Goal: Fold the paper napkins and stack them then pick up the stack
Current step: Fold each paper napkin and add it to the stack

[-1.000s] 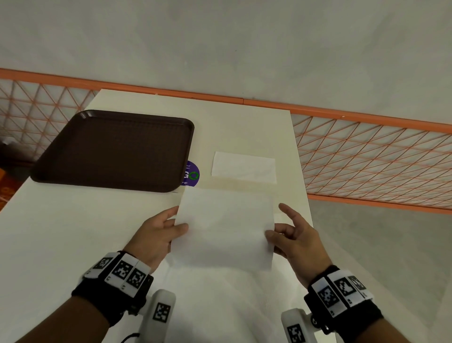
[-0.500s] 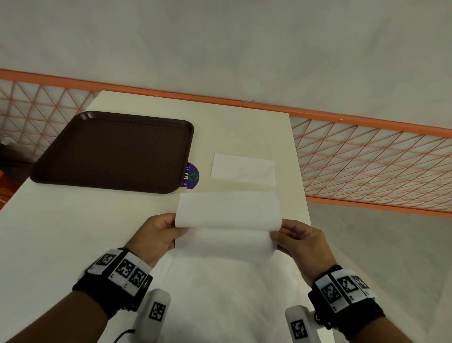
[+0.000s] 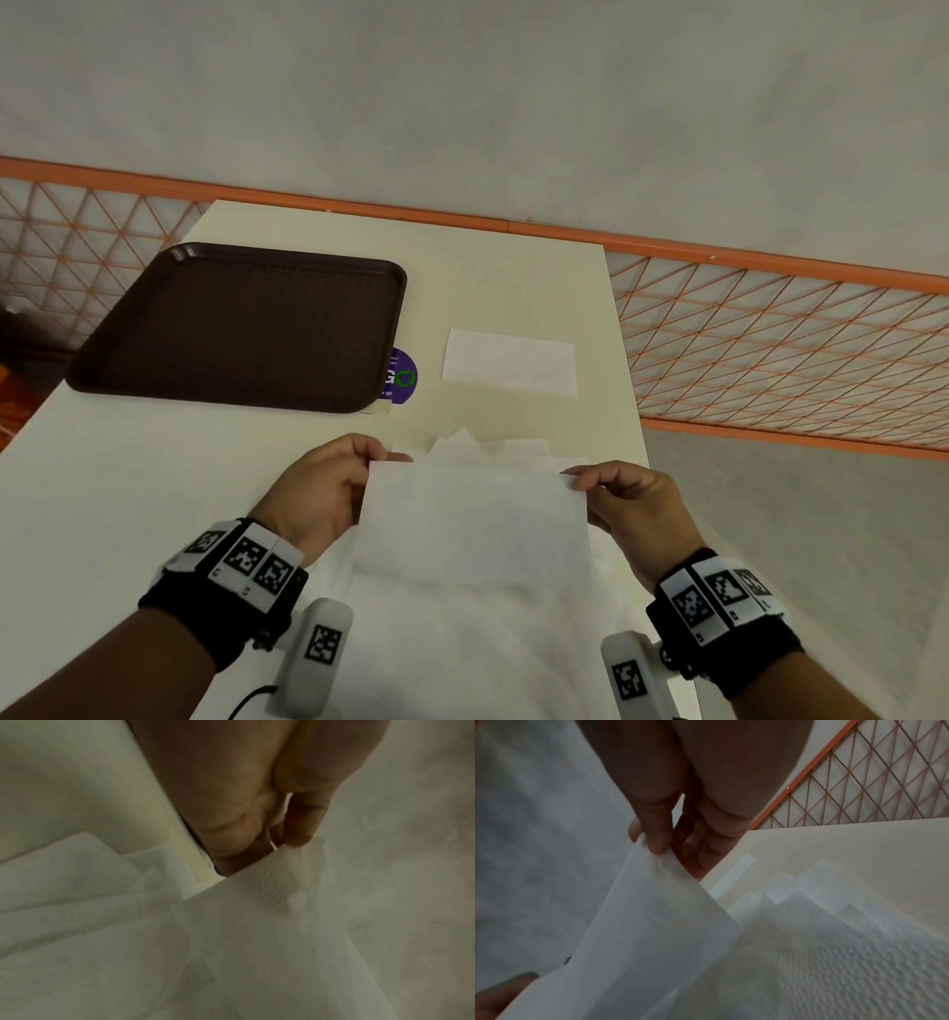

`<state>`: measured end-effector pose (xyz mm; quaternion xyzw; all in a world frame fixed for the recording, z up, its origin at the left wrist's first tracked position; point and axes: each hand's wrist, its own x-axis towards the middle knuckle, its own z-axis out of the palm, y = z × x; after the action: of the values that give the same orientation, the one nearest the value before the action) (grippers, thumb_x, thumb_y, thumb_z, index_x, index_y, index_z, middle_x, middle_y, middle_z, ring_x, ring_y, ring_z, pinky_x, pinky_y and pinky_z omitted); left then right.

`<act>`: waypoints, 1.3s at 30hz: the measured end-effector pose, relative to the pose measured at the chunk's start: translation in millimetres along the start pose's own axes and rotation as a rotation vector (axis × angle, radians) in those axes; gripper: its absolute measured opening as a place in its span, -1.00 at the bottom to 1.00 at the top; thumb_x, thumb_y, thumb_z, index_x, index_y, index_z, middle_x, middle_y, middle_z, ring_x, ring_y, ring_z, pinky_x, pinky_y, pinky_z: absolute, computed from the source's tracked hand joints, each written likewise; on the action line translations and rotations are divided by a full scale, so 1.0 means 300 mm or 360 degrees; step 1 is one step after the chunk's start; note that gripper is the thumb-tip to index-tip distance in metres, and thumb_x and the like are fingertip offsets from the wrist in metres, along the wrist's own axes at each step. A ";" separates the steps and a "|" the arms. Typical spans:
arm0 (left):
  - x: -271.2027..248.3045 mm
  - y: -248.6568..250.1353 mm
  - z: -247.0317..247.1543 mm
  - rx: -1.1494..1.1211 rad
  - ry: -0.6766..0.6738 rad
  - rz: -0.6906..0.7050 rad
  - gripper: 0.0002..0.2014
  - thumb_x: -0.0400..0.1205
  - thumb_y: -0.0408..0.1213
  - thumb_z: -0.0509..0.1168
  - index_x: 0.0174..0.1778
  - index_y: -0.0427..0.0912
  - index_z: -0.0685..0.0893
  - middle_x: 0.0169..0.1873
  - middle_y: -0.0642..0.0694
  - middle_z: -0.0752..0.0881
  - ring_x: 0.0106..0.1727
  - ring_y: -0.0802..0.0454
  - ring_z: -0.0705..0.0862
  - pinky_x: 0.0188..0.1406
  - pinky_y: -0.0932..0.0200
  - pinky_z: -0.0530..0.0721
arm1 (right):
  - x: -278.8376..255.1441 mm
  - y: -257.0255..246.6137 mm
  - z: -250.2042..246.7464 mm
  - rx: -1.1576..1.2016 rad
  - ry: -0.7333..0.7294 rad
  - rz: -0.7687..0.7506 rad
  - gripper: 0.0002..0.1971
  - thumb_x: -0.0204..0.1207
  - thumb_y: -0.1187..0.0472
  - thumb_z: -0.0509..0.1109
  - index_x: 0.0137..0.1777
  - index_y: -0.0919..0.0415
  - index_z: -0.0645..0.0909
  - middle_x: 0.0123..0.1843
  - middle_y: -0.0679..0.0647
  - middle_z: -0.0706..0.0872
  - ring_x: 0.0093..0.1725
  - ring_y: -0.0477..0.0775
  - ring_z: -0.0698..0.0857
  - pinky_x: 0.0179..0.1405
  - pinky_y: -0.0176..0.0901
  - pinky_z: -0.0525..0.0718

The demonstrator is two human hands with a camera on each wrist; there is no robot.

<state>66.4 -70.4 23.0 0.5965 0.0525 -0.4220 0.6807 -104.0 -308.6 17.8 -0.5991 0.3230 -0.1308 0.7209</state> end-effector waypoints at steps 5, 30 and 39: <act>-0.008 0.051 0.039 0.0391 -0.0210 -0.0216 -0.57 0.56 0.08 0.31 0.20 -0.15 0.73 0.09 -0.15 0.80 0.16 -0.12 0.75 0.31 -0.12 0.59 | -0.005 -0.033 0.021 0.0026 -0.0068 -0.0069 -0.76 0.48 0.66 0.30 -0.34 0.45 0.65 -0.15 0.22 0.83 -0.17 0.10 0.81 -0.21 -0.19 0.77; -0.001 0.080 0.051 0.1299 -0.0424 0.0414 -0.86 0.61 -0.30 0.39 0.00 -0.11 0.83 -0.09 0.01 0.84 -0.03 0.07 0.80 0.13 0.00 0.75 | 0.027 -0.152 0.190 -0.2072 -0.0803 -0.0510 -0.78 0.67 -0.03 0.23 0.12 -0.01 0.67 0.03 -0.08 0.77 0.05 -0.01 0.66 0.26 -0.12 0.44; 0.024 0.092 0.079 0.1936 -0.0521 0.0556 -0.84 0.65 -0.12 0.31 0.00 -0.03 0.79 -0.11 0.11 0.80 -0.04 0.21 0.73 0.12 0.12 0.68 | 0.057 -0.175 0.159 -0.1950 -0.0957 -0.0295 -0.77 0.58 -0.03 0.38 0.02 0.10 0.74 -0.11 -0.01 0.76 -0.11 -0.04 0.67 -0.10 -0.20 0.61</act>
<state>78.4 -96.1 46.7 0.8029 -0.3977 -0.3451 0.2795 -50.9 -294.3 65.9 -0.9340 0.0722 0.1860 0.2965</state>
